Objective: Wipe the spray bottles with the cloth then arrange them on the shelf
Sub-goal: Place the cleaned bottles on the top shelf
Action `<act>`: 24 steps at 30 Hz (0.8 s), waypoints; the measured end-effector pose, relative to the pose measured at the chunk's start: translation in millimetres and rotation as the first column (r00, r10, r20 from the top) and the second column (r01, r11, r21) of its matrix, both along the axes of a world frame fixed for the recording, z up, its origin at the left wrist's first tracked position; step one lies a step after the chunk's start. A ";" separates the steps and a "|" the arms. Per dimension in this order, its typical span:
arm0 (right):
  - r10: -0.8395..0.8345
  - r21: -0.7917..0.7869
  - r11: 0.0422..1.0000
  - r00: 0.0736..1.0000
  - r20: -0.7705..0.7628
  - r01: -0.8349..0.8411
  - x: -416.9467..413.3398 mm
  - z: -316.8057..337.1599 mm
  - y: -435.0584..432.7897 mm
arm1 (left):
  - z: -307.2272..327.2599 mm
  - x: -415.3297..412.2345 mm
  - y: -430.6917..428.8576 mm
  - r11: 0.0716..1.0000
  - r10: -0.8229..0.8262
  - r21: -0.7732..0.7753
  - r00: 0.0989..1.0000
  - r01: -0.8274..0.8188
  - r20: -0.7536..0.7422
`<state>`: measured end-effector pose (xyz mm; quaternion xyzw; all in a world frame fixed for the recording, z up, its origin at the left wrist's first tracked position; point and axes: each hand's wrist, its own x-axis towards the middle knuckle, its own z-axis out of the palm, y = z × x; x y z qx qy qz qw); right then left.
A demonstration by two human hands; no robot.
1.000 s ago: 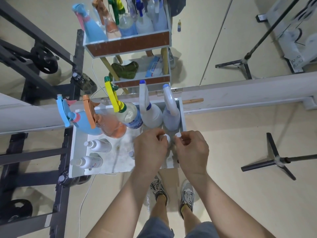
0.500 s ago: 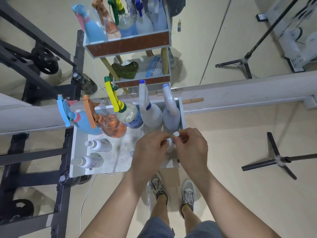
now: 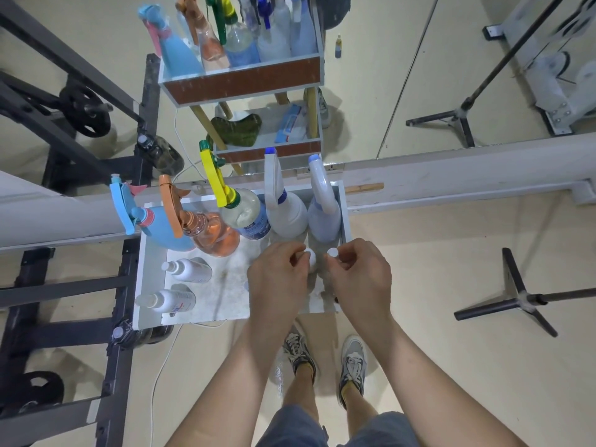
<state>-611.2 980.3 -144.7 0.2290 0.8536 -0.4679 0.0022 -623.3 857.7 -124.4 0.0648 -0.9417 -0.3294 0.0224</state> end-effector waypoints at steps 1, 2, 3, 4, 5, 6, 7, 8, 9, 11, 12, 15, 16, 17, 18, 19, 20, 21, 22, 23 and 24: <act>-0.006 -0.017 1.000 1.000 -0.001 0.006 0.1 0.0 -0.5 | 0.3 -0.1 1.0 0.999 0.018 0.027 1.000 -0.018 0.014; -0.011 -0.033 0.999 1.000 0.000 0.011 0.3 0.0 -0.8 | 0.5 -0.1 2.4 0.998 0.026 0.048 0.999 -0.027 0.023; -0.015 -0.047 0.999 1.000 -0.002 0.015 0.6 -0.5 -1.0 | 1.0 0.0 4.1 0.998 0.030 0.059 0.999 -0.031 0.026; -0.017 -0.052 0.998 1.000 -0.007 0.017 1.0 -1.2 -0.8 | 1.2 0.0 5.8 0.997 0.030 0.064 0.999 -0.032 0.024; -0.015 -0.050 0.999 1.000 -0.010 0.014 1.2 -2.0 -0.6 | 1.7 0.0 7.7 0.997 0.028 0.066 0.999 -0.029 0.021; -0.007 -0.042 0.999 1.000 -0.010 0.007 1.5 -2.1 -0.1 | 2.6 -0.1 9.5 0.997 0.020 0.071 1.000 -0.021 0.017; 0.004 -0.032 0.999 1.000 -0.007 -0.004 1.3 -2.4 0.7 | 3.2 -0.4 11.1 0.997 0.011 0.077 1.000 -0.012 0.014; 0.018 -0.023 1.000 1.000 -0.002 -0.018 1.0 -2.3 2.0 | 4.3 -1.3 12.6 0.996 0.002 0.085 1.000 -0.004 0.022; 0.033 -0.015 0.999 0.999 0.006 -0.033 0.6 -2.2 3.2 | 5.9 -2.4 13.8 0.996 -0.002 0.091 0.999 -0.002 0.044; 0.062 -0.005 0.998 0.998 0.023 -0.062 -0.1 -2.0 5.6 | 8.9 -5.2 15.2 0.996 -0.020 0.089 0.996 0.012 0.085; 0.078 0.002 0.997 0.997 0.029 -0.078 0.1 -1.8 6.4 | 9.9 -6.0 14.6 0.996 -0.039 0.078 0.995 0.032 0.095; 0.145 0.066 0.987 0.989 0.037 -0.147 1.8 -0.7 6.9 | 9.1 -6.9 9.4 0.991 -0.128 0.040 0.987 0.125 0.095; 0.169 0.088 0.981 0.985 0.036 -0.172 2.3 -0.3 7.2 | 8.0 -6.9 7.4 0.988 -0.155 0.030 0.983 0.153 0.094; 0.195 0.108 0.974 0.980 0.038 -0.198 2.6 -0.3 7.4 | 7.1 -7.1 6.1 0.986 -0.167 0.021 0.981 0.166 0.094; 0.219 0.126 0.967 0.975 0.044 -0.223 2.5 -0.1 7.7 | 6.8 -7.3 5.7 0.986 -0.168 0.007 0.981 0.169 0.094; 0.237 0.137 0.961 0.970 0.056 -0.242 1.9 -0.1 8.1 | 7.0 -7.5 6.0 0.986 -0.166 -0.009 0.982 0.168 0.091; 0.244 0.142 0.958 0.968 0.065 -0.251 1.0 0.0 8.5 | 7.5 -7.2 6.5 0.986 -0.165 -0.020 0.983 0.167 0.086; 0.243 0.145 0.957 0.967 0.069 -0.251 0.3 -0.2 9.0 | 7.5 -6.8 7.0 0.986 -0.164 -0.025 0.983 0.166 0.081; 0.241 0.153 0.956 0.968 0.069 -0.249 0.2 -0.3 9.7 | 8.3 -6.2 7.4 0.987 -0.158 -0.025 0.984 0.160 0.079; 0.241 0.164 0.954 0.968 0.069 -0.249 -0.1 0.0 10.4 | 8.4 -5.9 7.5 0.988 -0.152 -0.022 0.985 0.154 0.077; 0.244 0.175 0.951 0.967 0.073 -0.254 -0.6 0.6 11.0 | 7.7 -6.0 7.4 0.988 -0.149 -0.017 0.986 0.150 0.079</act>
